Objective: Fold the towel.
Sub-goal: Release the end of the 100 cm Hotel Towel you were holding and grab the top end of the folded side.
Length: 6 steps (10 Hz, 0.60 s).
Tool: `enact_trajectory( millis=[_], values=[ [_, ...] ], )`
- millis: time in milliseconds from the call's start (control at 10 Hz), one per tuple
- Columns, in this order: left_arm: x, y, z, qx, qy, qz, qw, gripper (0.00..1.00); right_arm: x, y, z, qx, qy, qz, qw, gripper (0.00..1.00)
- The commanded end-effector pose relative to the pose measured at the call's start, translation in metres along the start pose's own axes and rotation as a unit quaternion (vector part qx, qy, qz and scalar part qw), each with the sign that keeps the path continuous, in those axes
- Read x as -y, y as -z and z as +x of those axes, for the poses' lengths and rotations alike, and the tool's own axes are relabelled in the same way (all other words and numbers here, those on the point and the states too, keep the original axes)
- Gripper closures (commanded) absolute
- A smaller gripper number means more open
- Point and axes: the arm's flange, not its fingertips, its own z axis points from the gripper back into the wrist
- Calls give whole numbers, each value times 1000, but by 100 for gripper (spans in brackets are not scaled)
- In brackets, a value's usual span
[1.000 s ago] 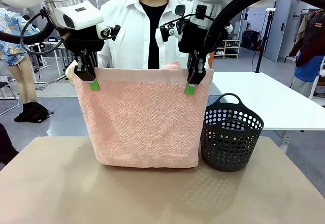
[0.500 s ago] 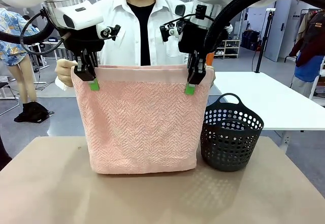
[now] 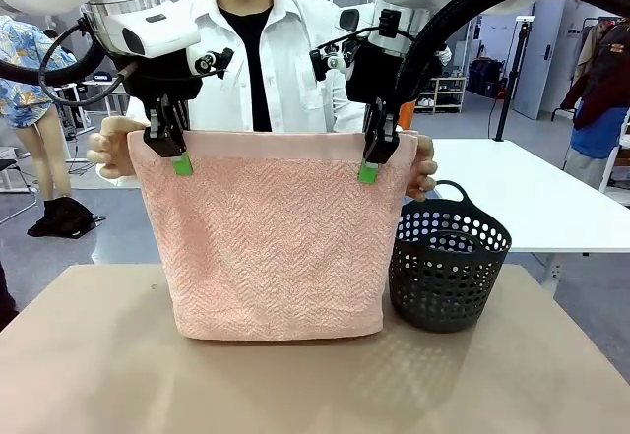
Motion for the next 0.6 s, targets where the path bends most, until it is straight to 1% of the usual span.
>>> enact_trajectory(
  millis=[0,500],
  values=[
    [-1,-2,0,0,4,-1,1000,100,1,-1,0,0,0,-1,1000,100],
    [-1,-2,0,0,4,-1,1000,100,1,-1,0,0,0,-1,1000,100]
  ],
)
